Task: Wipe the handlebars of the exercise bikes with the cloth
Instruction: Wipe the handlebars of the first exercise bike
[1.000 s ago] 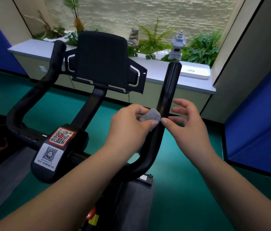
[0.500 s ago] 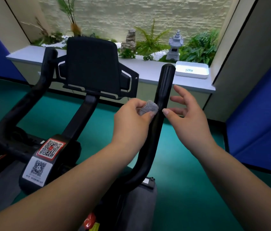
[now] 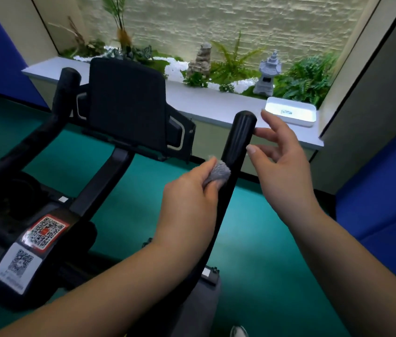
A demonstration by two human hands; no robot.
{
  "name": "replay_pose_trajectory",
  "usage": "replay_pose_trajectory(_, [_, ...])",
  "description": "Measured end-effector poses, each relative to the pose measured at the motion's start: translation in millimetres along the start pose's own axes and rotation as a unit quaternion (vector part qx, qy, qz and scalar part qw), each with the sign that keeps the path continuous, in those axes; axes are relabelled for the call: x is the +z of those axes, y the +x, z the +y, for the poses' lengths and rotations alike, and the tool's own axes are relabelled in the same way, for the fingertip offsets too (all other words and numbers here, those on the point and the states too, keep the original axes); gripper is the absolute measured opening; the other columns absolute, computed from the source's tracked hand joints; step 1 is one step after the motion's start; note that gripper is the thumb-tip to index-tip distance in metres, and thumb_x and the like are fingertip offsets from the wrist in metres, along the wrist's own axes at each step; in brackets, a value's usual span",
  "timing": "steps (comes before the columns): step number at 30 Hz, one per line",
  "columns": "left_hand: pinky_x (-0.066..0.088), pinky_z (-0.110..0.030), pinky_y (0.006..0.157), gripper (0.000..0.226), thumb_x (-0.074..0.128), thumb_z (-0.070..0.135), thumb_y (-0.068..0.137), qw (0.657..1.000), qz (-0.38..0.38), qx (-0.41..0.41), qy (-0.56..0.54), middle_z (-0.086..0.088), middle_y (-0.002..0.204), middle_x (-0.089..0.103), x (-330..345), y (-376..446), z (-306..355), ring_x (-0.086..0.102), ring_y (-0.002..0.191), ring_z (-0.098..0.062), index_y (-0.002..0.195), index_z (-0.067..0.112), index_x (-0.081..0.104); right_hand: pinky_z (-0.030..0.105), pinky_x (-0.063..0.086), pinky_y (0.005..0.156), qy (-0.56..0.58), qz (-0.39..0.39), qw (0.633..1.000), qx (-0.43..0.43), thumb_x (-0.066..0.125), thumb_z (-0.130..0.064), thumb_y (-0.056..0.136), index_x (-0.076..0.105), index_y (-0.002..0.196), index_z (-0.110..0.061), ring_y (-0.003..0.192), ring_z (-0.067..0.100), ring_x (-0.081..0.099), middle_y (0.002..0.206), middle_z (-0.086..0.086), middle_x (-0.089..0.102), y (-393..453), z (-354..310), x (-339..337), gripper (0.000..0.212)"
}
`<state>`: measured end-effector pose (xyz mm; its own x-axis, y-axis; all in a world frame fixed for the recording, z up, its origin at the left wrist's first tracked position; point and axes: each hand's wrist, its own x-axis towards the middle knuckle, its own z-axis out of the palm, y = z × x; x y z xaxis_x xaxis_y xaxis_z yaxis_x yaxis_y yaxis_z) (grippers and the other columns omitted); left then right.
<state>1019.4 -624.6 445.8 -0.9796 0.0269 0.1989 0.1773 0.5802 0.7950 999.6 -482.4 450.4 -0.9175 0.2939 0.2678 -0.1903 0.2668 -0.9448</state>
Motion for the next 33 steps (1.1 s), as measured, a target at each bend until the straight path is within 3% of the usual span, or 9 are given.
replay_pose_trajectory(8, [0.034, 0.005, 0.072, 0.029, 0.056, 0.009, 0.091, 0.998, 0.063, -0.011, -0.013, 0.019, 0.094, 0.062, 18, 17, 22, 0.057, 0.09, 0.003, 0.115, 0.023, 0.065, 0.013, 0.049, 0.076, 0.043, -0.075, 0.996, -0.021, 0.058, -0.003, 0.09, 0.052, 0.122, -0.041, 0.086, 0.001, 0.062, 0.117, -0.008, 0.057, 23, 6, -14, 0.05])
replay_pose_trajectory(12, [0.037, 0.0, 0.072, 0.031, 0.051, 0.006, 0.092, 0.997, 0.078, 0.011, -0.02, 0.016, 0.094, 0.064, 24, 37, 38, 0.057, 0.084, 0.0, 0.116, 0.023, 0.063, 0.024, 0.053, 0.081, 0.067, -0.099, 0.993, -0.026, 0.06, 0.001, 0.088, 0.057, 0.121, -0.039, 0.085, 0.006, 0.063, 0.114, -0.002, 0.06, 30, 14, -18, 0.052])
replay_pose_trajectory(15, [0.037, 0.001, 0.078, 0.035, 0.053, 0.005, 0.091, 0.994, 0.103, 0.024, -0.027, 0.011, 0.105, 0.065, 26, 46, 48, 0.056, 0.095, 0.003, 0.12, 0.022, 0.061, 0.029, 0.054, 0.083, 0.067, -0.111, 0.991, -0.035, 0.06, -0.001, 0.088, 0.06, 0.121, -0.034, 0.087, 0.005, 0.062, 0.113, 0.0, 0.06, 38, 15, -23, 0.046])
replay_pose_trajectory(17, [0.038, 0.0, 0.08, 0.036, 0.054, 0.007, 0.091, 0.991, 0.12, 0.031, -0.045, 0.014, 0.106, 0.064, 24, 46, 54, 0.056, 0.098, 0.006, 0.122, 0.023, 0.059, 0.027, 0.052, 0.083, 0.06, -0.126, 0.989, -0.046, 0.063, -0.013, 0.088, 0.056, 0.126, -0.034, 0.095, 0.002, 0.059, 0.116, -0.004, 0.057, 42, 15, -28, 0.044])
replay_pose_trajectory(20, [0.039, -0.001, 0.078, 0.035, 0.056, 0.007, 0.09, 0.984, 0.147, 0.066, -0.081, 0.023, 0.102, 0.062, 20, 37, 67, 0.057, 0.096, 0.011, 0.118, 0.027, 0.058, 0.032, 0.046, 0.095, 0.047, -0.165, 0.983, -0.072, 0.063, -0.05, 0.08, 0.047, 0.131, -0.039, 0.117, 0.0, 0.05, 0.126, -0.011, 0.052, 49, 10, -37, 0.055])
replay_pose_trajectory(23, [0.048, -0.014, 0.079, 0.03, 0.059, 0.012, 0.085, 0.977, 0.135, 0.073, -0.146, 0.015, 0.099, 0.066, 23, 27, 77, 0.062, 0.094, 0.001, 0.107, 0.033, 0.057, 0.033, 0.041, 0.104, 0.039, -0.219, 0.967, -0.124, 0.056, -0.068, 0.075, 0.055, 0.122, -0.034, 0.122, 0.002, 0.047, 0.128, -0.007, 0.05, 52, 1, -39, 0.058])
replay_pose_trajectory(27, [0.054, -0.033, 0.078, 0.028, 0.063, 0.019, 0.08, 0.976, 0.154, 0.024, -0.15, 0.007, 0.099, 0.063, 32, 23, 78, 0.063, 0.092, -0.01, 0.097, 0.04, 0.054, 0.043, 0.043, 0.102, 0.096, -0.239, 0.963, -0.086, 0.064, -0.047, 0.075, 0.067, 0.112, -0.021, 0.119, 0.012, 0.053, 0.122, -0.002, 0.057, 51, -1, -39, 0.045])
replay_pose_trajectory(29, [0.053, -0.029, 0.074, 0.029, 0.068, 0.015, 0.081, 0.977, 0.154, 0.01, -0.146, 0.011, 0.093, 0.063, 34, 23, 80, 0.063, 0.089, -0.007, 0.093, 0.038, 0.055, 0.046, 0.045, 0.099, 0.122, -0.241, 0.961, -0.057, 0.068, -0.042, 0.073, 0.068, 0.108, -0.022, 0.115, 0.015, 0.057, 0.119, -0.001, 0.06, 51, 2, -45, 0.041])
replay_pose_trajectory(33, [0.051, -0.015, 0.07, 0.026, 0.074, 0.014, 0.076, 0.988, 0.117, 0.02, -0.099, 0.014, 0.089, 0.065, 30, 22, 88, 0.063, 0.084, 0.0, 0.09, 0.032, 0.061, 0.023, 0.052, 0.081, 0.235, -0.249, 0.94, 0.004, 0.067, -0.018, 0.076, 0.066, 0.103, -0.012, 0.095, 0.01, 0.066, 0.1, 0.0, 0.071, 49, 9, -56, 0.028])
